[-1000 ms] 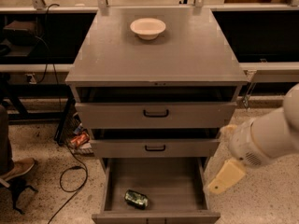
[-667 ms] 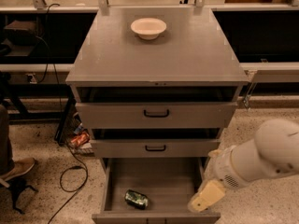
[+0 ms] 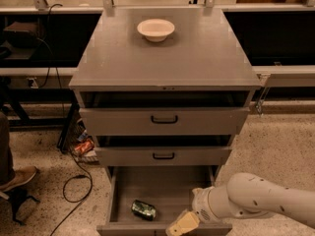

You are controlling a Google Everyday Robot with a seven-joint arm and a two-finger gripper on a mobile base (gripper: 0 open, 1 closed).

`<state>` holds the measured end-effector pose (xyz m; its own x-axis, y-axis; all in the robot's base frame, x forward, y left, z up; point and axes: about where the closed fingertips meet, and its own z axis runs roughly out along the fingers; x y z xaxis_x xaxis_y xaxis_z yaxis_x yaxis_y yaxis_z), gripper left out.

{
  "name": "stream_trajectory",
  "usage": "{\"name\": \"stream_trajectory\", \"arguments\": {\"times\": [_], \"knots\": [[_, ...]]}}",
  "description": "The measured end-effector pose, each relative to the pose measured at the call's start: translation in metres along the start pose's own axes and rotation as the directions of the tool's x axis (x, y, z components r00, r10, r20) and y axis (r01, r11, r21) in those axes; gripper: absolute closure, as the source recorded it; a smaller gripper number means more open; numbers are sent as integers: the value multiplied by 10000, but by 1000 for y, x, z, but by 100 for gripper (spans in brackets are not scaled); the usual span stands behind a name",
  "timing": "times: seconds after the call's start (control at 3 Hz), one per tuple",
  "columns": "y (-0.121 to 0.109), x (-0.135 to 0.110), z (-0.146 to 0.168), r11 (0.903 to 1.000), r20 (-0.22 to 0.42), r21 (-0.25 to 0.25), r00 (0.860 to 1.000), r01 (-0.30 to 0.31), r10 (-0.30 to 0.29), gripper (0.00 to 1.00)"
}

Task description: Pick green can from bottom drawer and place on counter

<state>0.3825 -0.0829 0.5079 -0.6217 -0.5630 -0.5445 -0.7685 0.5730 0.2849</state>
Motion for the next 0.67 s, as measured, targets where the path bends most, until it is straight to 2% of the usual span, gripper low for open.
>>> {"name": "stream_trajectory", "arguments": {"times": [0.33, 0.67], "knots": [[0, 0, 0, 10000, 0, -1, 10000, 0, 0, 0], [-20, -5, 24, 9999, 101, -122, 9999, 29, -28, 0]]}}
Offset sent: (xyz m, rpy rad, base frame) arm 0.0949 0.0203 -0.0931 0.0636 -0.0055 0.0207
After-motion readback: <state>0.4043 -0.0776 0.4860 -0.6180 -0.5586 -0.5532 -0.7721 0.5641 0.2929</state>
